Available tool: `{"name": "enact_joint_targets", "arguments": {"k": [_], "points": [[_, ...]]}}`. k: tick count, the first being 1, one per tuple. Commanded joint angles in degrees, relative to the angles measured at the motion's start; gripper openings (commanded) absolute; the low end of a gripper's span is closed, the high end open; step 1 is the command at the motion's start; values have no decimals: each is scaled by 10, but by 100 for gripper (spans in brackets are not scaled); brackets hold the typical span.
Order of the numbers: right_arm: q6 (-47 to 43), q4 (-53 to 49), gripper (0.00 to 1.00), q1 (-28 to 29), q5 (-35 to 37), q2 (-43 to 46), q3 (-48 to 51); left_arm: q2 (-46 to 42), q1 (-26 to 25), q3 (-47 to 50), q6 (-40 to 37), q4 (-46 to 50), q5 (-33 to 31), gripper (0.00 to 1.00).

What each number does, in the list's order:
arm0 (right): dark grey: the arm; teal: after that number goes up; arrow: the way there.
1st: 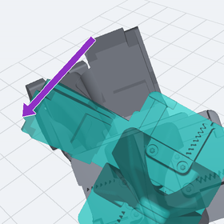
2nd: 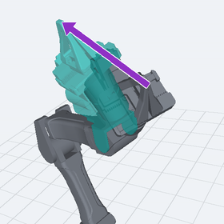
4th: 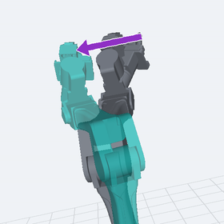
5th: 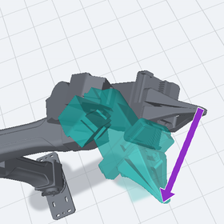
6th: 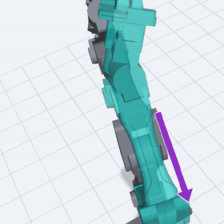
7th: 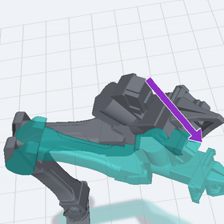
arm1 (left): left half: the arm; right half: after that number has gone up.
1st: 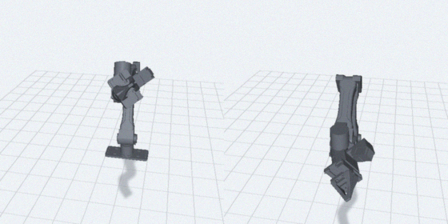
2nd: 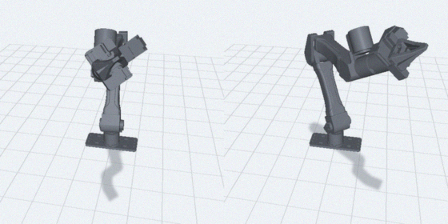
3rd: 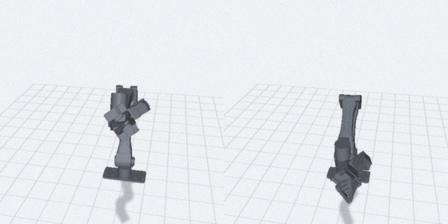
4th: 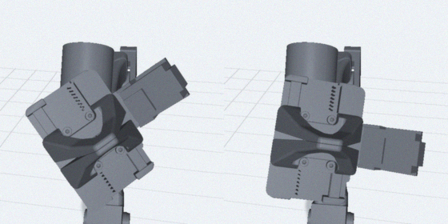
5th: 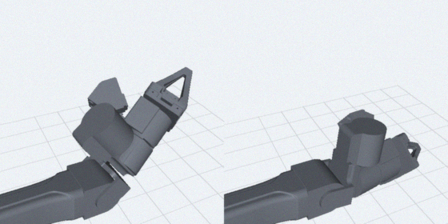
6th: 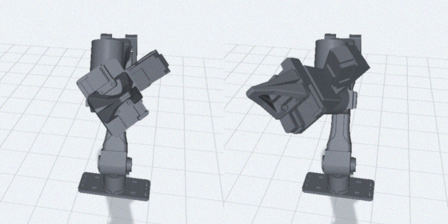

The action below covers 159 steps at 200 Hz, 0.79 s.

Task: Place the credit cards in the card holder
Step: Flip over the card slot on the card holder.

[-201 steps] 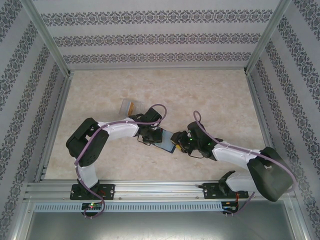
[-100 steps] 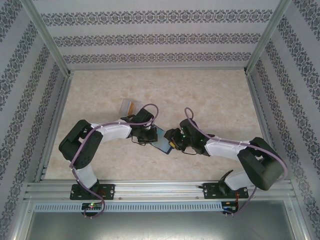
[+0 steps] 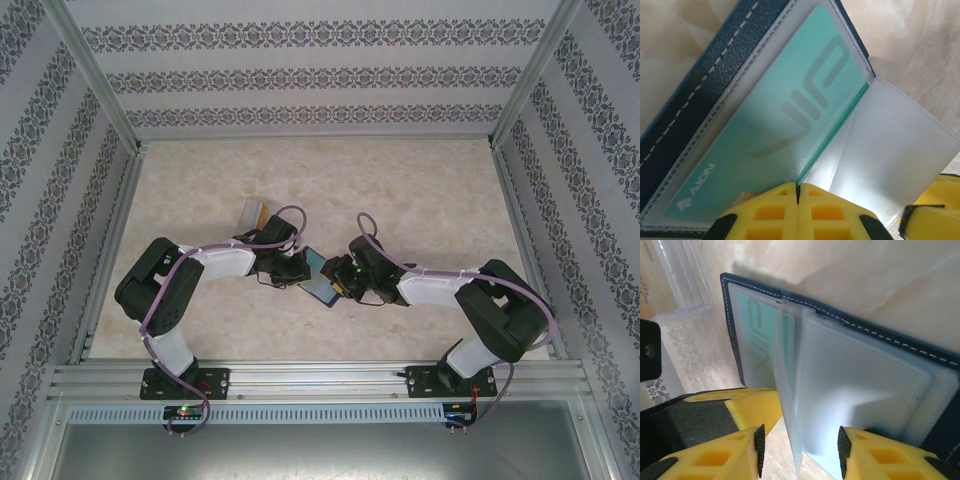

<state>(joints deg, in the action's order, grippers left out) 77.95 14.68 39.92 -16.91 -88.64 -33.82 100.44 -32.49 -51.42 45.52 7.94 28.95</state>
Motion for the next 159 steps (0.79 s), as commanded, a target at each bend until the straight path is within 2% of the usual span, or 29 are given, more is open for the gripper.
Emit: {"name": "enact_joint_targets", "arguments": {"k": [1, 17, 42, 66, 93, 122, 159], "points": [[4, 21, 43, 7, 12, -12, -15, 0, 7, 8, 3, -12, 9, 0], [3, 25, 37, 8, 7, -22, -26, 3, 8, 7, 4, -15, 13, 2], [6, 31, 17, 9, 5, -31, -37, 1, 11, 8, 13, -20, 15, 13], [6, 27, 8, 8, 3, -33, -43, -14, 17, 5, 3, -5, 1, 23], [7, 27, 2, 6, -2, -38, -51, -26, 31, 4, -25, 24, -31, 25], [5, 19, 0, 3, -5, -42, -69, -25, 32, -5, -75, 78, -91, 25], [6, 19, 0, 1, -20, -59, -92, -18, 32, -10, -93, 95, -108, 24]]}}
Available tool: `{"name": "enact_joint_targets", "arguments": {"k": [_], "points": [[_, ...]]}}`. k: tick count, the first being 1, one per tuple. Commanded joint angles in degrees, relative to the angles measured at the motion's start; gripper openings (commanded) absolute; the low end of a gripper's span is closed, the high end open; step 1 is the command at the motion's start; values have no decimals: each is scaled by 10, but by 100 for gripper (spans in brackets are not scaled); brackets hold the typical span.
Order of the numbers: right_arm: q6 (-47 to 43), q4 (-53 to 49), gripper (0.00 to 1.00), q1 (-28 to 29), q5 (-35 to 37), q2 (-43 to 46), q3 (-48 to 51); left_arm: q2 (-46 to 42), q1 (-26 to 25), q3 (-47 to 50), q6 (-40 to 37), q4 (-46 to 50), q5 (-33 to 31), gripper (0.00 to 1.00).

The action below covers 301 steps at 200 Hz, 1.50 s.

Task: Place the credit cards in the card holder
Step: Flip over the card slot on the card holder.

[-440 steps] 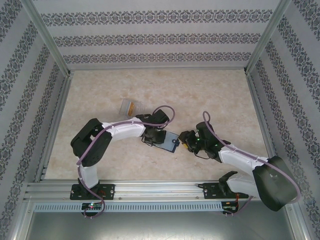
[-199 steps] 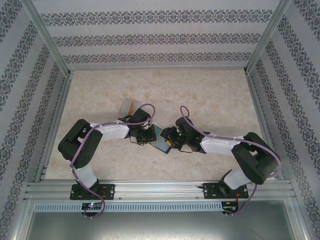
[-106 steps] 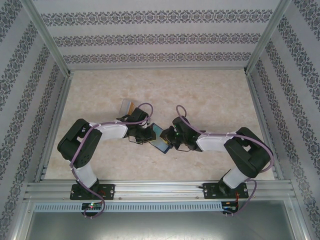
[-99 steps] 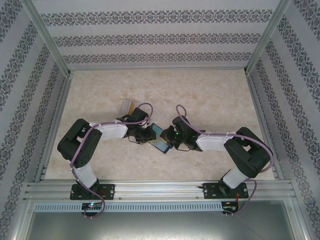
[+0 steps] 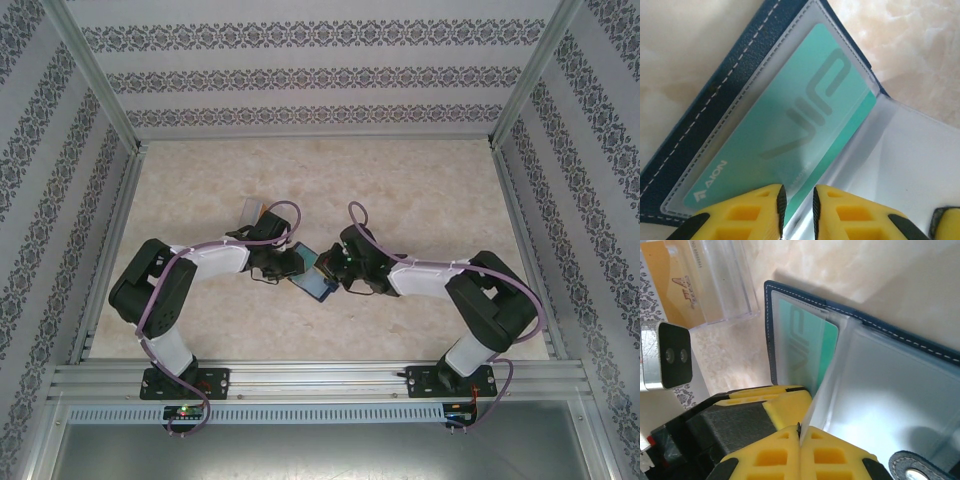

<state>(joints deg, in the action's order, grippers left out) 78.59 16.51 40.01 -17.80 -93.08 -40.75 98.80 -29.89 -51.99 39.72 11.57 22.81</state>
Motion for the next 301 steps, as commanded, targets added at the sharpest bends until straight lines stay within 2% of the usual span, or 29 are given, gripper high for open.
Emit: {"name": "enact_joint_targets", "arguments": {"k": [1, 29, 58, 88, 134, 173, 195, 211, 229, 249, 301], "points": [[0, 0, 0, -1, -11, -15, -23, -2, 6, -4, -35, 59, -47, 24], [-1, -1, 0, -1, -15, -25, -34, -7, 6, -3, -41, 67, -59, 21], [-3, -5, 0, -2, -15, -35, -46, -19, 6, 4, -40, 74, -66, 21], [-6, -13, 0, -4, -9, -40, -56, -32, 18, 14, -28, 67, -43, 21], [-11, -24, 0, -9, -4, -39, -65, -58, 31, 15, -40, 95, -60, 22], [-35, -62, 0, -10, -5, -17, -60, -89, 68, 24, -42, 102, -65, 25], [-49, -89, 0, -15, -6, 11, -44, -114, 84, 30, -51, 100, -68, 34], [-68, -113, 0, -17, -7, 32, -35, -125, 85, 24, -70, 102, -86, 40], [-97, -156, 0, -21, -6, 58, -29, -111, 84, 9, -90, 94, -88, 41], [-133, -195, 0, -34, -14, 80, -28, -82, 81, 2, -96, 59, -56, 41], [-265, -316, 0, -88, -99, 88, -65, -35, 45, -1, -76, -18, -3, 43]]}}
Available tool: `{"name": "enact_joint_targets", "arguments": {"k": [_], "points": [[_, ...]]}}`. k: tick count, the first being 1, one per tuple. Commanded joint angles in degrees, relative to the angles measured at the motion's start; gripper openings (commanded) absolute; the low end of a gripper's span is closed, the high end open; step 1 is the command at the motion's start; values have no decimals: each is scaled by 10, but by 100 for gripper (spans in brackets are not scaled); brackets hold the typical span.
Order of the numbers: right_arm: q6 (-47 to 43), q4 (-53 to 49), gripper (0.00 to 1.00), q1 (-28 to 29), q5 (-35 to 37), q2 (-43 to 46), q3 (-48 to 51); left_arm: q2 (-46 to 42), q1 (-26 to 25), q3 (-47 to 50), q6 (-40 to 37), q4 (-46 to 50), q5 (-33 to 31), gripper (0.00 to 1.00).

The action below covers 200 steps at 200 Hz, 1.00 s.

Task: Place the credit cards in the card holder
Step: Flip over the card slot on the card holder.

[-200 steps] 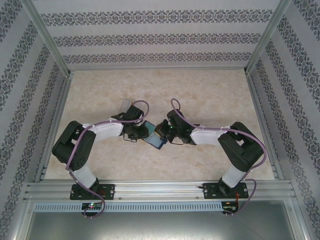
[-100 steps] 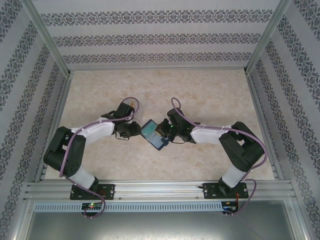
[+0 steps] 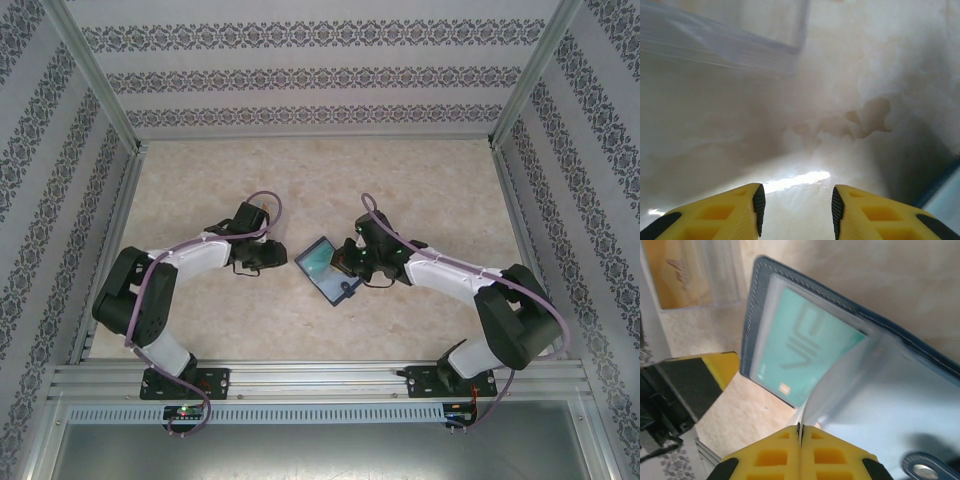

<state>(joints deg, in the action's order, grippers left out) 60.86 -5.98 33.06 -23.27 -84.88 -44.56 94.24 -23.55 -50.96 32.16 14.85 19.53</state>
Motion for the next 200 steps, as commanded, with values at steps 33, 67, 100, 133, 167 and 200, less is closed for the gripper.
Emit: {"name": "enact_joint_targets", "arguments": {"k": [33, 67, 100, 133, 167, 200], "points": [[-169, -163, 0, -42, -69, -13, -59, 2, -25, 14, 31, -99, 51, 44], [-290, -259, 0, -47, -90, -70, -129, 6, -34, 16, 28, -99, 54, 46], [-352, -285, 0, -46, -98, -115, -174, 2, -50, 19, 21, -109, 54, 47], [-390, -324, 0, -30, -76, -154, -233, 11, -50, 20, 24, -116, 57, 47], [-381, -340, 0, -6, -43, -185, -275, 24, -52, 43, 49, -154, 85, 36], [-329, -292, 2, 14, -38, -198, -267, 51, -67, 62, 82, -200, 96, 25]]}}
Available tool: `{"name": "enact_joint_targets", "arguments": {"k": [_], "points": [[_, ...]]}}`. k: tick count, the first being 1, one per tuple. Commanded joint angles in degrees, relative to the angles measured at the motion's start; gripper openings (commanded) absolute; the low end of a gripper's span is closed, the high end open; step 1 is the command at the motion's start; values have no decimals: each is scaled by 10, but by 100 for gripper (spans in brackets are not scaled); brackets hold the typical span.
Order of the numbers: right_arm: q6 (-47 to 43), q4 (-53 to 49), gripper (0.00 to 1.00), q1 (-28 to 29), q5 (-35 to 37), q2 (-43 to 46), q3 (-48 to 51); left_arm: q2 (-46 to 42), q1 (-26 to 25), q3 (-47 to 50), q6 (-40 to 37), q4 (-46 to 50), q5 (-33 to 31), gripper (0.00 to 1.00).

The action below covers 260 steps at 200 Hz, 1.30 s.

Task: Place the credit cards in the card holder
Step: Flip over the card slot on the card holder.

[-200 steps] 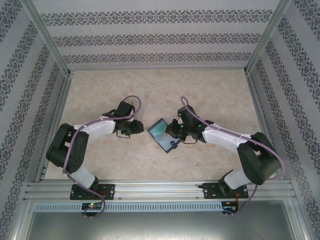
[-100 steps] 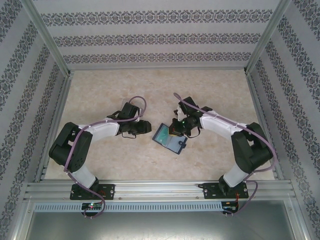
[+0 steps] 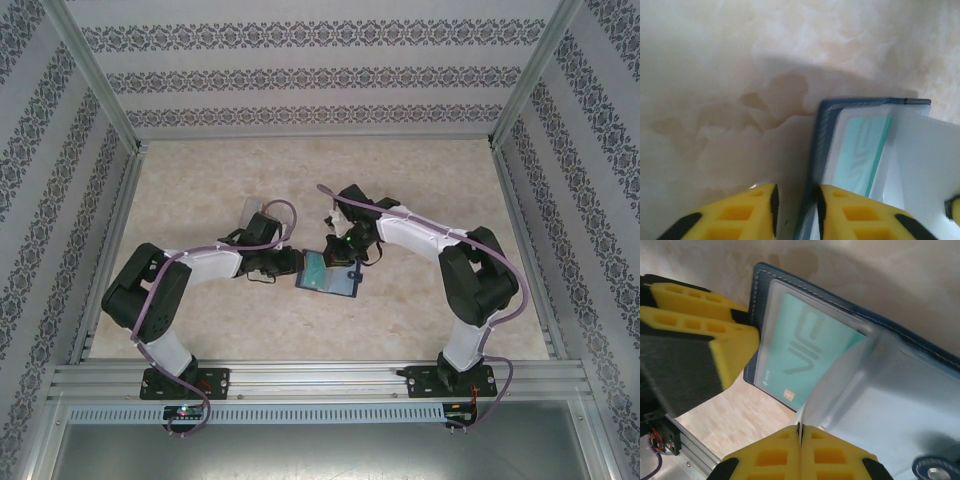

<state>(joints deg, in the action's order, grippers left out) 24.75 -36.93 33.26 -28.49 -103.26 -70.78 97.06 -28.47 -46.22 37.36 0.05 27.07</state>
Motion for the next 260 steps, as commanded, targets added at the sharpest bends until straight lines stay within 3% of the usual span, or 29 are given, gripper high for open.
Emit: {"name": "enact_joint_targets", "arguments": {"k": [1, 39, 121, 200, 260], "points": [[33, 18, 2, 12, 15, -14, -4, 24, -19, 15, 31, -52, 20, 24], [93, 72, 14, 16, 30, 2, 25, 35, -43, 17, 44, -61, 9, 19], [167, 189, 30, 15, 22, 51, 107, 0, -39, 3, 17, -9, 3, 19], [217, 272, 33, 33, 2, 62, 155, -62, 7, 44, 61, -19, -16, 28], [237, 301, 31, 69, 35, 3, 153, -89, 47, 63, 65, 10, -32, 30]]}}
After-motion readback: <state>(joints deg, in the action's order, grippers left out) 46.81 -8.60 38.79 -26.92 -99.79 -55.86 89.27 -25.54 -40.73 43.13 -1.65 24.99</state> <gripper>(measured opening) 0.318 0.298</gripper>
